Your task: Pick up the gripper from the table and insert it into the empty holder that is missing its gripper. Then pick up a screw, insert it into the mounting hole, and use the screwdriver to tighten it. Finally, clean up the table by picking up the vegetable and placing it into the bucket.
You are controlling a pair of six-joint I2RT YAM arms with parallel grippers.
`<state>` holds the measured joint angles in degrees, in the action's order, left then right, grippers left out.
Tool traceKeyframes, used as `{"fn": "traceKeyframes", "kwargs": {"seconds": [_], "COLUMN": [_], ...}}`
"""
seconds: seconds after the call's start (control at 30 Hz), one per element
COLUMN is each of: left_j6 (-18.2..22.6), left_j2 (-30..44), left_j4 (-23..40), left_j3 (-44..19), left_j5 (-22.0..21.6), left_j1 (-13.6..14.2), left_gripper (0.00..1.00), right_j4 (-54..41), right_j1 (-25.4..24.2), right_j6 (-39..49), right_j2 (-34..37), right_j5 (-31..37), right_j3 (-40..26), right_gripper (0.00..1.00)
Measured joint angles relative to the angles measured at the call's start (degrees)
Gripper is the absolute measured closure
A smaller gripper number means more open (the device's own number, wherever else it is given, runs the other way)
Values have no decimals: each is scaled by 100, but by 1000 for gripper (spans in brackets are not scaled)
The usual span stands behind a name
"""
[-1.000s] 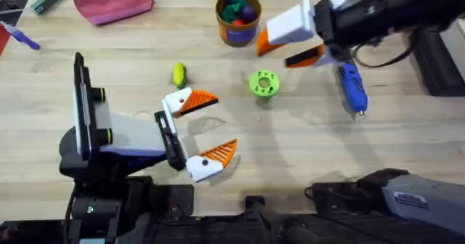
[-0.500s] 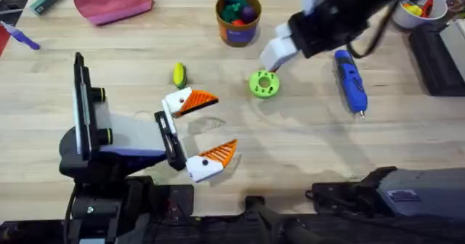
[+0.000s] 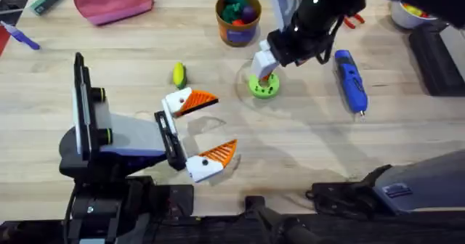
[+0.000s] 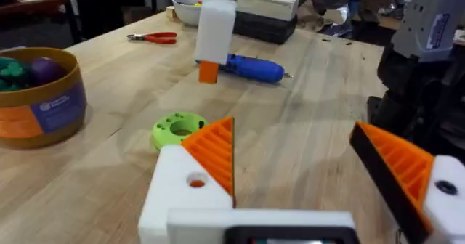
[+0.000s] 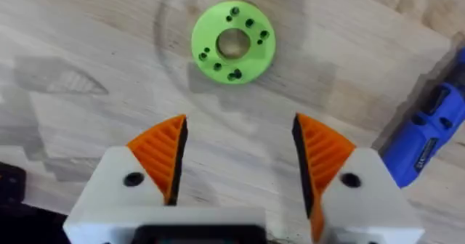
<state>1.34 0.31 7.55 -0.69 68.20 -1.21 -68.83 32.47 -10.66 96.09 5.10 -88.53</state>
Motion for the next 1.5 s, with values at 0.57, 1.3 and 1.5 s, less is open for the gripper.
{"fn": "traceKeyframes", "kwargs": {"seconds": [0.57, 1.3, 1.5], "left_j6": [0, 0, 0], "left_j2": [0, 1, 1], "left_j4": [0, 0, 0], "left_j3": [2, 0, 0], "left_j5": [1, 0, 0], "left_j1": [0, 0, 0], "left_gripper": [15, 15, 15], "right_j4": [918, 1243, 1302], "right_j1": [-2, -2, -7], "right_j6": [-262, -424, -435], "right_j2": [49, 691, 732], "right_j5": [-67, -175, -175], "right_j3": [1004, 1010, 1025], "right_gripper": [475, 512, 540]}}
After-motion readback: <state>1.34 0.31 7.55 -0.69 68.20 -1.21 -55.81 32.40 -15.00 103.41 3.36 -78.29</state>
